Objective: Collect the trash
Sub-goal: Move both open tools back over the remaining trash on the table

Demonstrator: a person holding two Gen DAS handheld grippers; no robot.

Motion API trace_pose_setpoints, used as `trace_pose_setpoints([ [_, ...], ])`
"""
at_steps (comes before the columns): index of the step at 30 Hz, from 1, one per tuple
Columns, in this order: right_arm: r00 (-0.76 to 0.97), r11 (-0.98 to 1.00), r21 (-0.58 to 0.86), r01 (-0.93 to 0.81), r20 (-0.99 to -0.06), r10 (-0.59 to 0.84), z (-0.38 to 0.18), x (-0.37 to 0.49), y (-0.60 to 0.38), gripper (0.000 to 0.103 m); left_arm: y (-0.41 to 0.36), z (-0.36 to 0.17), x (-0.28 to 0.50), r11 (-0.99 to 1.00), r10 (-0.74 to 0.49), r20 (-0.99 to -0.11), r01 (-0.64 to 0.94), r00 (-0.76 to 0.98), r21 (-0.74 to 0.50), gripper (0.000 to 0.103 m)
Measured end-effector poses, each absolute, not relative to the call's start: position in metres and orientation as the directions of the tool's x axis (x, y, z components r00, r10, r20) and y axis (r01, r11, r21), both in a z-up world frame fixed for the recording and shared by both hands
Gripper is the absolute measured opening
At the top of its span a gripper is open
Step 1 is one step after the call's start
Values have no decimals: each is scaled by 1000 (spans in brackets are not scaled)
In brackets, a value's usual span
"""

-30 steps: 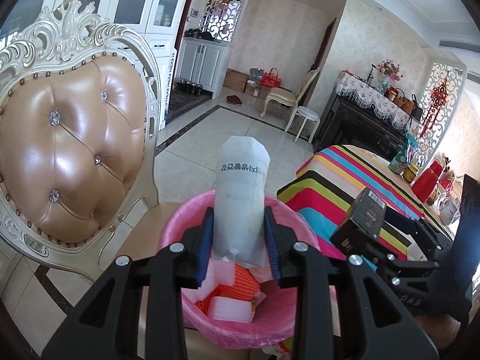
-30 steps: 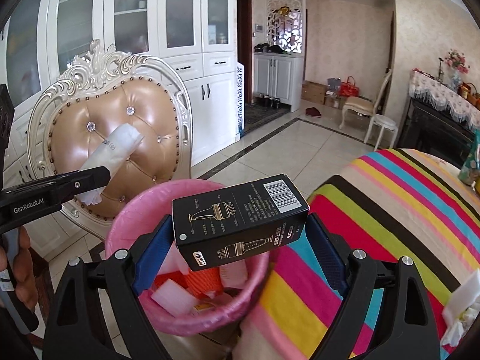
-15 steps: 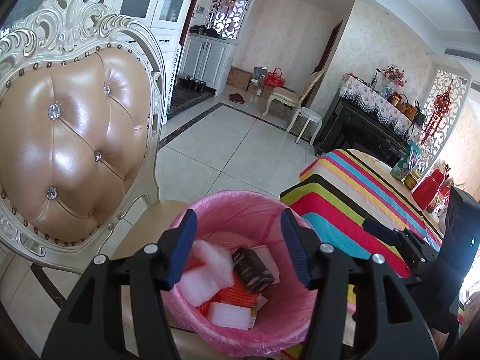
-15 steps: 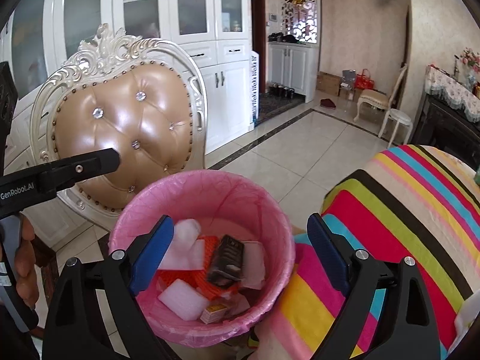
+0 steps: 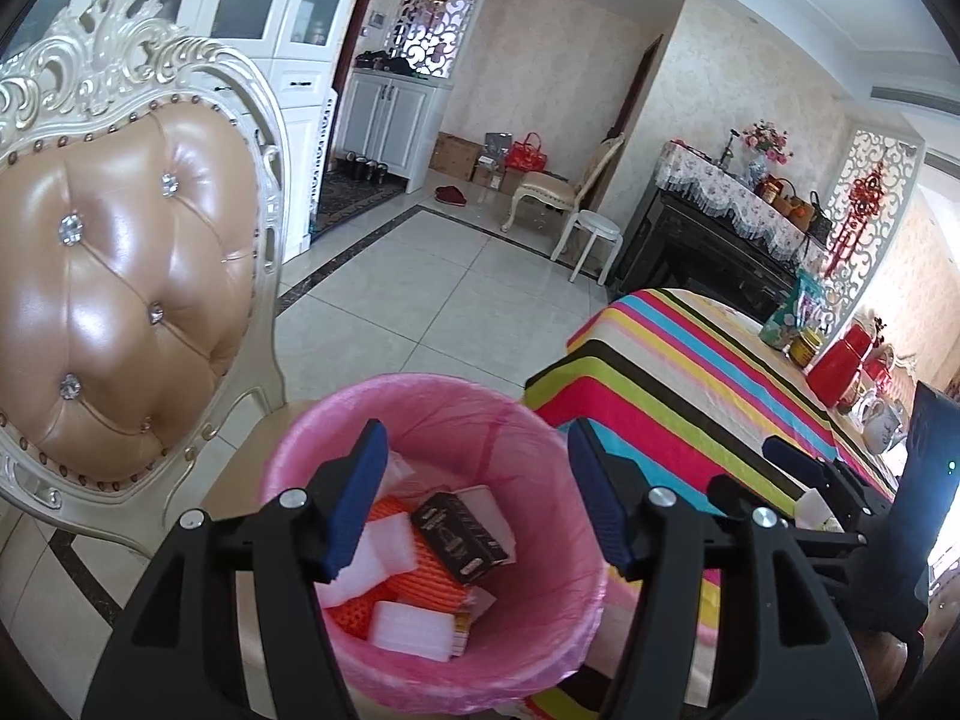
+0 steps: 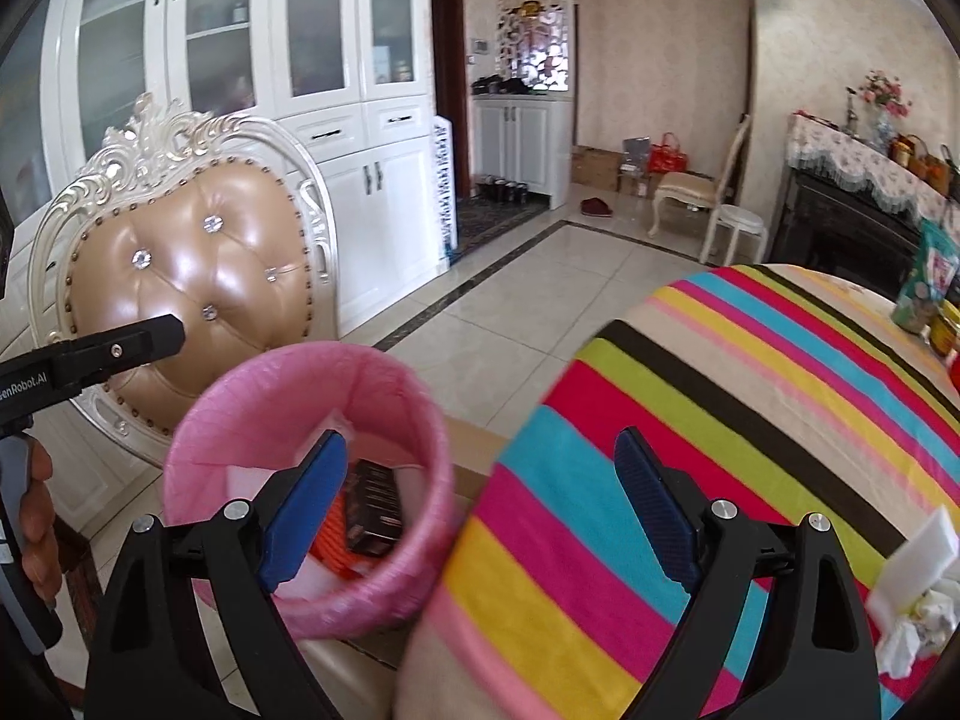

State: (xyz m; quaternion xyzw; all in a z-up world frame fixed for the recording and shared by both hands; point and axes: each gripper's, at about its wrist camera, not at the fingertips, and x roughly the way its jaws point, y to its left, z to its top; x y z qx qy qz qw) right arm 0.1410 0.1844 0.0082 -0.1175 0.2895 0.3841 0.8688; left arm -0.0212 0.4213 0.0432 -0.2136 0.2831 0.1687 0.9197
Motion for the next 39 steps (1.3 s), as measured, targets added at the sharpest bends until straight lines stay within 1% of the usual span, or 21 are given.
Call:
trace_pose_setpoints([
  [10,636,773,4,-634,-566,524,16,166,96,85,367,44,12,889,121,-587,-350,801,-295,62],
  [16,683,827,-4,-562,-566,462,13,180,42,85,326,44,36,912,71,-590,-291,804,-288,62],
  [20,709,858,-13,-513,-569,416,9,190,6,85,301,43,50,924,44,-591,-257,806,-283,65],
  [31,750,926,5,-378,-584,309,-7,222,-89,85,229,41,91,951,-32,-598,-160,801,-265,65],
  [39,756,956,8,-295,-609,238,-28,244,-141,85,194,38,114,961,-60,-607,-118,792,-250,65],
])
